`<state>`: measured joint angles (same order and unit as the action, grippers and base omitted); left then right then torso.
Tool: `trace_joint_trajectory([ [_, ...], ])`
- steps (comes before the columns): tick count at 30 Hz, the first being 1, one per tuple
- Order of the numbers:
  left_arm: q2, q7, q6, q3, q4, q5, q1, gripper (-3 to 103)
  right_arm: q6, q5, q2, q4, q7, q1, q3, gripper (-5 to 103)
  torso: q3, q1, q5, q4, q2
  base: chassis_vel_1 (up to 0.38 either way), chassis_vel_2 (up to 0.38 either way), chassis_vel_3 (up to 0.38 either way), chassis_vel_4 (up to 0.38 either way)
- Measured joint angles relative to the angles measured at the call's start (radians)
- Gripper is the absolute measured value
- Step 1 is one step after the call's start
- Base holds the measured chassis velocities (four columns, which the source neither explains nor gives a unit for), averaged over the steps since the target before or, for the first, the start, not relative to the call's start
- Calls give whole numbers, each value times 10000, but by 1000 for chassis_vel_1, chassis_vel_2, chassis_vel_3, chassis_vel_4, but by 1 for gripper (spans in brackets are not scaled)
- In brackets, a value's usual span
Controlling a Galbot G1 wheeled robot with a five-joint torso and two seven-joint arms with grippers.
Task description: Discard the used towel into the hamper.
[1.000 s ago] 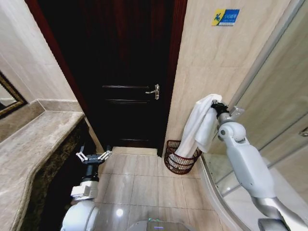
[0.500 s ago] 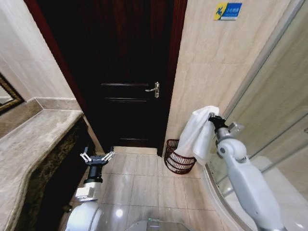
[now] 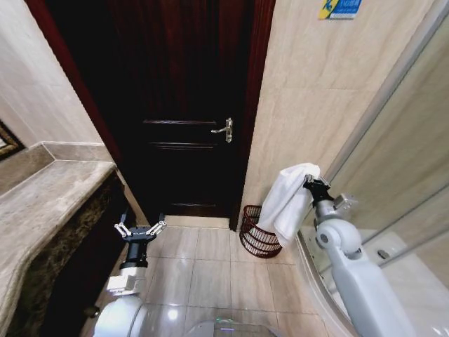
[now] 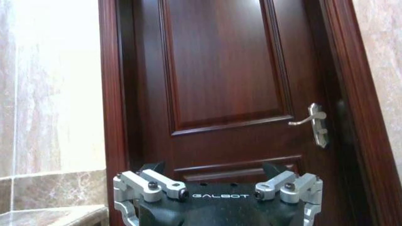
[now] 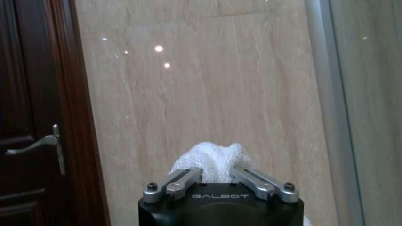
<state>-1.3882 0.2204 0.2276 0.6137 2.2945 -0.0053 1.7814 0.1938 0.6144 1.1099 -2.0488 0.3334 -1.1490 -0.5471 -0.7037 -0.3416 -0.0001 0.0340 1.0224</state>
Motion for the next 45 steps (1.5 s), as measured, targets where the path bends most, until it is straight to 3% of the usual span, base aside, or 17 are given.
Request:
trace_joint_trajectory([
  [21, -132, -21, 82, -59, -335, -41, -145, 100, -227, -464, 749, -1186, 93, -2010, -601, 5, 548, 436, 2, -1, -982, -128, 124, 124, -127],
  [30, -135, -28, 85, -62, -338, -46, -151, 100, -229, -467, 752, -1181, 78, -1998, -601, 5, 567, 446, 3, 1, -1019, -136, 131, 137, -130],
  [31, -132, -34, 88, -47, -375, -91, -188, 100, -230, -610, 832, -1291, 75, -2069, -653, 5, 566, 443, 3, 11, -1017, -119, 153, 132, -140],
  [36, -99, -36, 95, 26, -477, -251, -295, 100, -333, -1011, 1273, -1930, -56, -2804, -821, 5, 593, 452, -9, 1, -1046, -124, 120, 122, -124],
  [38, -92, -66, 100, 43, -516, -289, -333, 100, -408, -1151, 1423, -2015, -129, -3029, -871, 5, 622, 478, 6, 5, -1119, -39, 42, 6, -47],
  [45, -126, -293, 149, -89, -525, -228, -315, 100, -495, -1246, 1483, -2001, -118, -3131, -901, 5, 696, 550, 1, 4, -1258, 0, 0, 0, 0],
])
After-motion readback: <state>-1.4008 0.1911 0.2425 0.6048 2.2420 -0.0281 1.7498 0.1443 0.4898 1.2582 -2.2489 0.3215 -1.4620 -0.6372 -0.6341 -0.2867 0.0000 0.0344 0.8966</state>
